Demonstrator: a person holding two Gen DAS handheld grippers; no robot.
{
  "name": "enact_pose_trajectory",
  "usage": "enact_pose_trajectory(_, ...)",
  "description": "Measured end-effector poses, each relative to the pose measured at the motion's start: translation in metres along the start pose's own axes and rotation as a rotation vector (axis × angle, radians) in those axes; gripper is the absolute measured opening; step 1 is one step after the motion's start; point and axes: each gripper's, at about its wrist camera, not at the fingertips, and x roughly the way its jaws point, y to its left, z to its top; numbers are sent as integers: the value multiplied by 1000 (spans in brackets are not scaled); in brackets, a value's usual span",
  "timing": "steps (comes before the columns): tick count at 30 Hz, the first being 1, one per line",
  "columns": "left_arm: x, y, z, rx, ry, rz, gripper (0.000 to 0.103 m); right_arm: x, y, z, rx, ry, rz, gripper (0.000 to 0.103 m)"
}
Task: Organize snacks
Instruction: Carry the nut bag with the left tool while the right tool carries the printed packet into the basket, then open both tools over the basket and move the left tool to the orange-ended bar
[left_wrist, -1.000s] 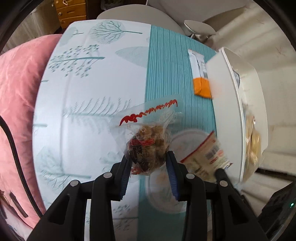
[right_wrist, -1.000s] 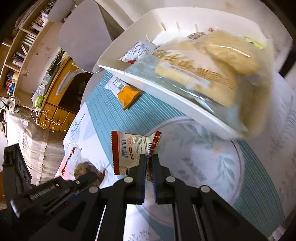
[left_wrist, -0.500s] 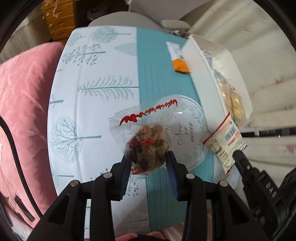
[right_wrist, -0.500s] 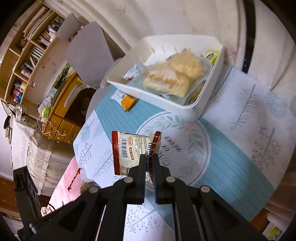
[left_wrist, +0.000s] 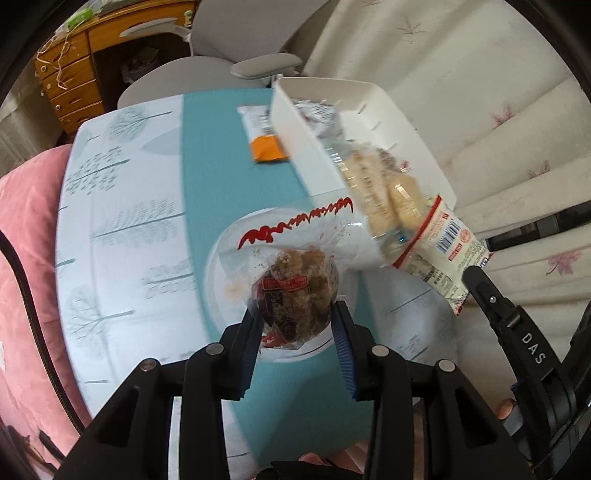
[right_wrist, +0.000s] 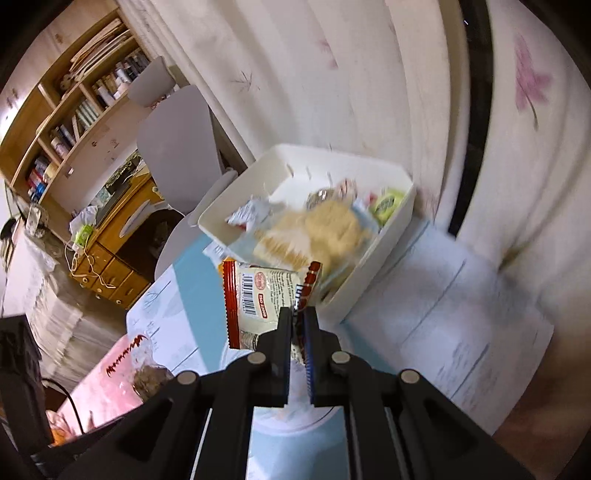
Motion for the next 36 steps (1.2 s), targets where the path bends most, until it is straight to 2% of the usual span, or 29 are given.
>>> enact_pose_trajectory(6,11,-61,21,18,-57,-17,37,15,-30,43,-68,13,56,6)
enact_pose_trajectory(10,22,-101,38,25,-83,21,37,29,-55,72,-97,39,94,6)
enact_pose_trajectory(16,43,-143,62,9,-110,12,37,43,-87,104,-127,50,122,6)
enact_pose_trajectory(22,58,-172,85,36,-142,5,37,64,-107,130,-152,69,149,6)
enact_pose_trajectory(32,70,-200,115,81,-210,-16,38,89,-110,147,-206,109,194,7)
enact_pose_trajectory(34,69,-200,117,77,-218,-19,45,94,-110,148,-204,134,204,11)
enact_pose_trajectory(35,68,-198,117,70,-222,-10,58,98,-111,148,-198,157,209,11)
enact_pose_trajectory(36,66,-196,116,63,-225,2,64,102,-112,147,-190,183,219,11)
